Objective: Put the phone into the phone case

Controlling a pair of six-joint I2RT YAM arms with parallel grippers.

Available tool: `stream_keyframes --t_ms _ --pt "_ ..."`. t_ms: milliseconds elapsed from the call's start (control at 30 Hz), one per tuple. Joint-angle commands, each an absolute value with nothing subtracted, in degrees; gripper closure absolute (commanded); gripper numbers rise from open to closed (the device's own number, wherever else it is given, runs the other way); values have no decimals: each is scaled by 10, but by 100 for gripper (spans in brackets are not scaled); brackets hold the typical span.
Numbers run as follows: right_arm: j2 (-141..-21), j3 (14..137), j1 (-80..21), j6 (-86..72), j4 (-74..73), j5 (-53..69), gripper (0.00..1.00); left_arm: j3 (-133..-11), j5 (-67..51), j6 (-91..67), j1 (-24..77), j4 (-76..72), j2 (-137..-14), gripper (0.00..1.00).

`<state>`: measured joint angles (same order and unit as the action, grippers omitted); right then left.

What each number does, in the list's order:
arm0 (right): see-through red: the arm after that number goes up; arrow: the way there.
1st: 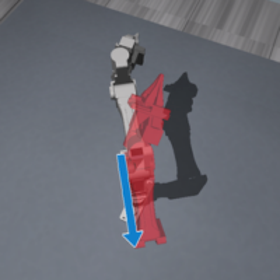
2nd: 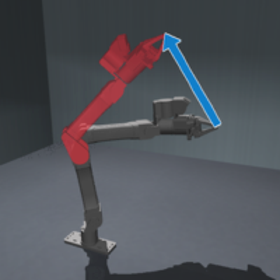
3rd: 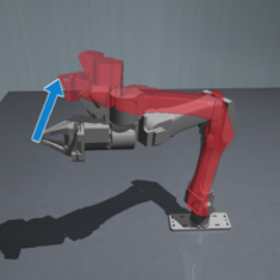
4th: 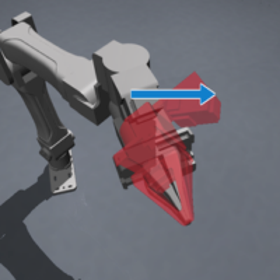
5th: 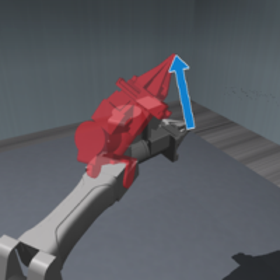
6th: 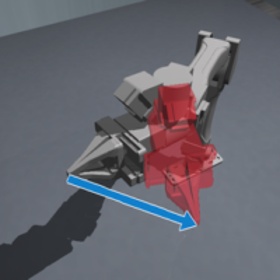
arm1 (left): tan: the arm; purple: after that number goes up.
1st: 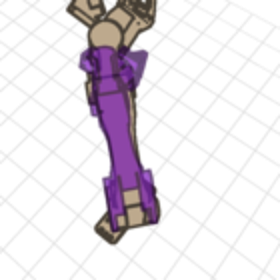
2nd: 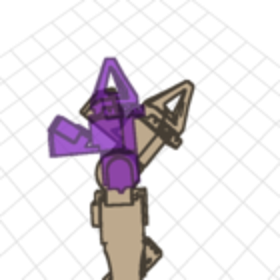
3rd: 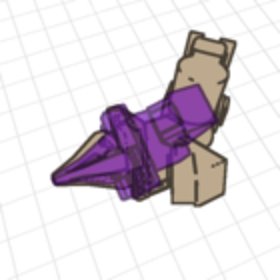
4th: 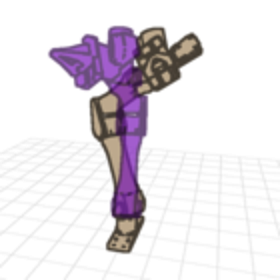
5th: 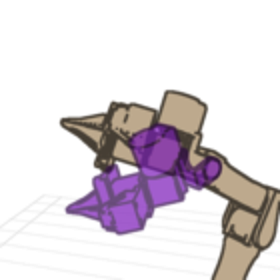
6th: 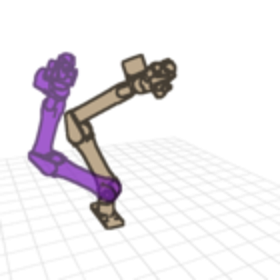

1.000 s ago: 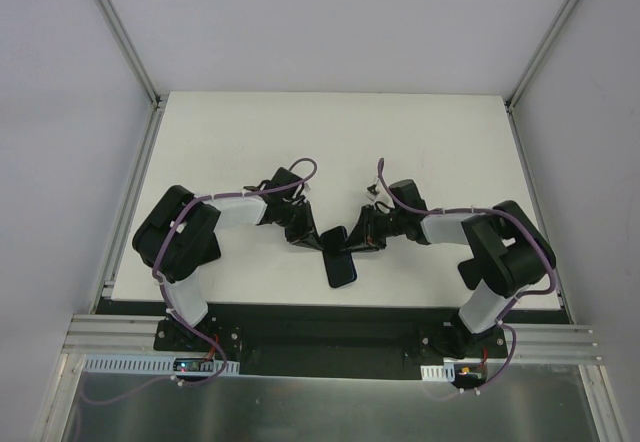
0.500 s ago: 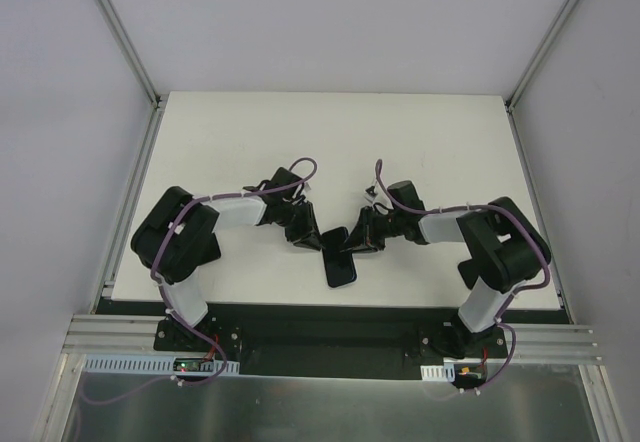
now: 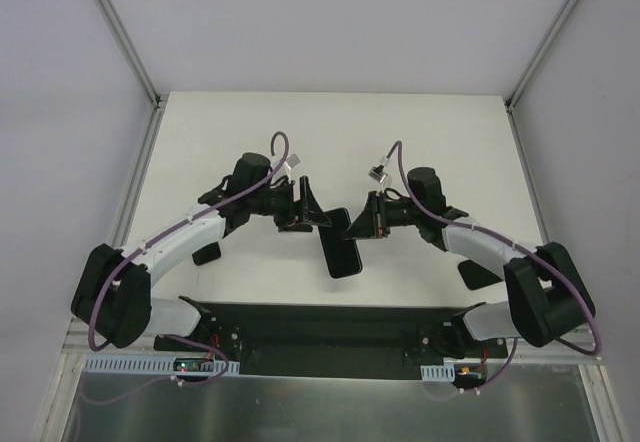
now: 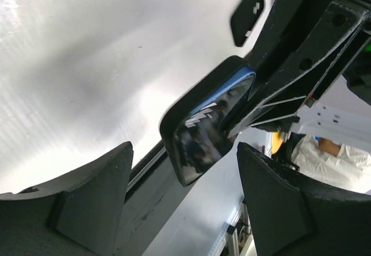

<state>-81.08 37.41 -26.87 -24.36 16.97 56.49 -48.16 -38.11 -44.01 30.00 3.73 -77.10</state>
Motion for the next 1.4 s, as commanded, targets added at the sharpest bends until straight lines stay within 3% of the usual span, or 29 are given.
stream_keyframes --t_ms 0,300,500,600,733,833,1000,1267,1367 --pt "-730 363 -267 -234 226 646 96 -442 -451 -458 301 -39 -713 29" --pt "-663 355 -272 -274 252 650 95 -355 -521 -550 302 -260 -650 29" --pt "-643 346 -284 -288 264 640 95 -362 -533 -566 316 -308 -668 33" --pt "-641 342 -291 -294 272 635 95 -366 -531 -571 328 -323 -677 40" --pt "-645 338 -298 -305 283 635 94 -361 -534 -595 338 -365 -689 63" --pt "-644 337 -298 -308 284 635 91 -359 -541 -611 340 -392 -698 74" --pt "-641 329 -300 -309 284 641 74 -361 -549 -621 340 -406 -700 99" --pt "-627 282 -308 -343 325 643 46 -372 -548 -626 340 -421 -701 100" --pt "-619 251 -316 -401 401 649 43 -371 -551 -626 340 -444 -702 100"
